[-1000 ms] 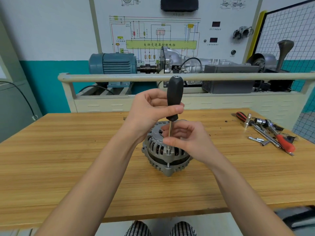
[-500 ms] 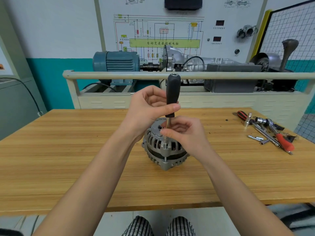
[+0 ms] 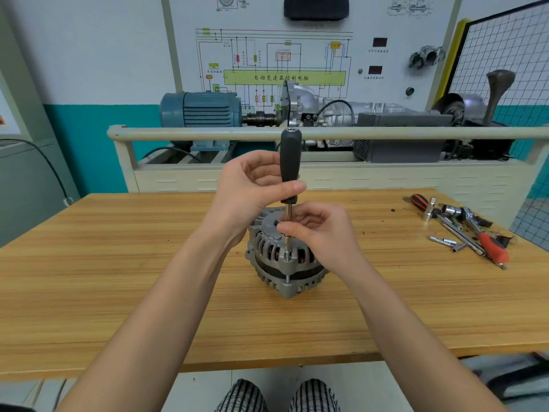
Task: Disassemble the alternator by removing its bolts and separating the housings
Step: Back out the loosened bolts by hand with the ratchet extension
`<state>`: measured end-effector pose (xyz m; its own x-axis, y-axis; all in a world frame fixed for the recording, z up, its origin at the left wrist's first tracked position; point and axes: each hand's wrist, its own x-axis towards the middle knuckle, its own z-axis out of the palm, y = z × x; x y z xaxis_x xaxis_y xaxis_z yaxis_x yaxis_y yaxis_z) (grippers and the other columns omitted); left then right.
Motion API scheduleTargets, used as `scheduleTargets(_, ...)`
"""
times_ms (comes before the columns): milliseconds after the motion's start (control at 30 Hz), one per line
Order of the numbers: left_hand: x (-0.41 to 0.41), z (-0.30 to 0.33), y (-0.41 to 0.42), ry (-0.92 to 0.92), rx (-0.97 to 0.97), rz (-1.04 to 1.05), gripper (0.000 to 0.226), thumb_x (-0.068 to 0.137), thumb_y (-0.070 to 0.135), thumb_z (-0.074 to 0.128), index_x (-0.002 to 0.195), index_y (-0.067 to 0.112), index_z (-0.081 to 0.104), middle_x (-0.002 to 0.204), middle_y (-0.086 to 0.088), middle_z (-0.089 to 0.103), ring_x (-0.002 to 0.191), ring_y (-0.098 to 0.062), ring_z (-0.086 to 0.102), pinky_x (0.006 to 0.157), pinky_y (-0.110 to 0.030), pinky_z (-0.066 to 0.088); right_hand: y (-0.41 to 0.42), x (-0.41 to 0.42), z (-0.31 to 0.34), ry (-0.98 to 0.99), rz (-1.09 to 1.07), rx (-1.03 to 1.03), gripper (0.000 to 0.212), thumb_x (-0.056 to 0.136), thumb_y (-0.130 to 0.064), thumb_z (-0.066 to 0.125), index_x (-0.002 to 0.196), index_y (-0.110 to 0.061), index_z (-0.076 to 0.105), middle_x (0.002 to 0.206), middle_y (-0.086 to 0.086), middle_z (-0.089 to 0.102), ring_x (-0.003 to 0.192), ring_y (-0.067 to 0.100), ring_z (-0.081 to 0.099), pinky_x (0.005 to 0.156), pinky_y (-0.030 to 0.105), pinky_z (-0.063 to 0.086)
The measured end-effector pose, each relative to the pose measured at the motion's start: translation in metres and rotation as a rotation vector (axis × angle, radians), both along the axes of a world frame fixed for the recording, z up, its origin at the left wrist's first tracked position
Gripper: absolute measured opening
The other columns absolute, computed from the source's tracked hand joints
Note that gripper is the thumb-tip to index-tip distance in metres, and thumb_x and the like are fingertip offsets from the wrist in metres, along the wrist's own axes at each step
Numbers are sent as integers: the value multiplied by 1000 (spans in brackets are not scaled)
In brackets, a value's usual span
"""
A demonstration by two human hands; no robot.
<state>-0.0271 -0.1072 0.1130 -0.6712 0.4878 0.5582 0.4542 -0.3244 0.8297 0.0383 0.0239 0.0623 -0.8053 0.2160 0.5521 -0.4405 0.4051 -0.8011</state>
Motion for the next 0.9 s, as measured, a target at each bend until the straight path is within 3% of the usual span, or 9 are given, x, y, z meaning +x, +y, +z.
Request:
scheduleTargets(133,1,1,-1,3,-103,-140,27,79,9,68,106,7,67,98,-9,74,98,-26,70,90,-34,55,-1,-1,-1,1,-24,44,28,80,-5,74,78,-32,69,75,-10,72,78,17,69,79,33,57)
scheduleTargets(267,4,2,-1,8,-68,-84,30,66,14,75,94,6,67,82,-5,75,81,-19,72,75,-28,57,0,3,1,-22,40,63,26,81,-6,74,85,-31,68,81,-8,72,82,16,69,80,28,55)
scheduleTargets(400,6,4,2,26,-68,41,36,54,16,83,83,7,64,73,-1,74,69,-15,71,68,-27,58,1,2,2,-5,-14,38,25,69,-14,84,74,-32,68,70,-10,70,69,7,65,68,19,53)
scheduleTargets(600,5,5,-2,-29,-134,-224,31,83,0,62,114,-1,62,103,-14,72,100,-27,69,88,-31,55,0,2,1,-17,-47,60,28,78,-5,76,77,-33,70,72,-15,71,74,7,67,77,25,54)
scheduleTargets(700,5,4,0,-13,-99,-128,29,71,7,72,99,4,69,91,-9,75,89,-24,72,79,-29,56,1,4,3,-56,-6,95,25,81,-8,74,83,-32,69,79,-11,72,79,9,68,80,27,56)
scheduleTargets(800,4,3,4,-15,-49,-7,30,54,14,81,81,8,68,78,-4,75,74,-16,72,67,-24,56,1,5,5,-68,-18,100,19,71,-20,82,82,-29,70,79,-5,73,77,11,68,76,24,56)
scheduleTargets(900,4,2,5,-19,-55,0,31,55,15,81,82,8,66,77,-4,75,72,-15,72,67,-24,56,-1,3,5,-41,-61,85,20,72,-16,82,74,-32,69,73,-10,72,70,4,67,71,19,54)
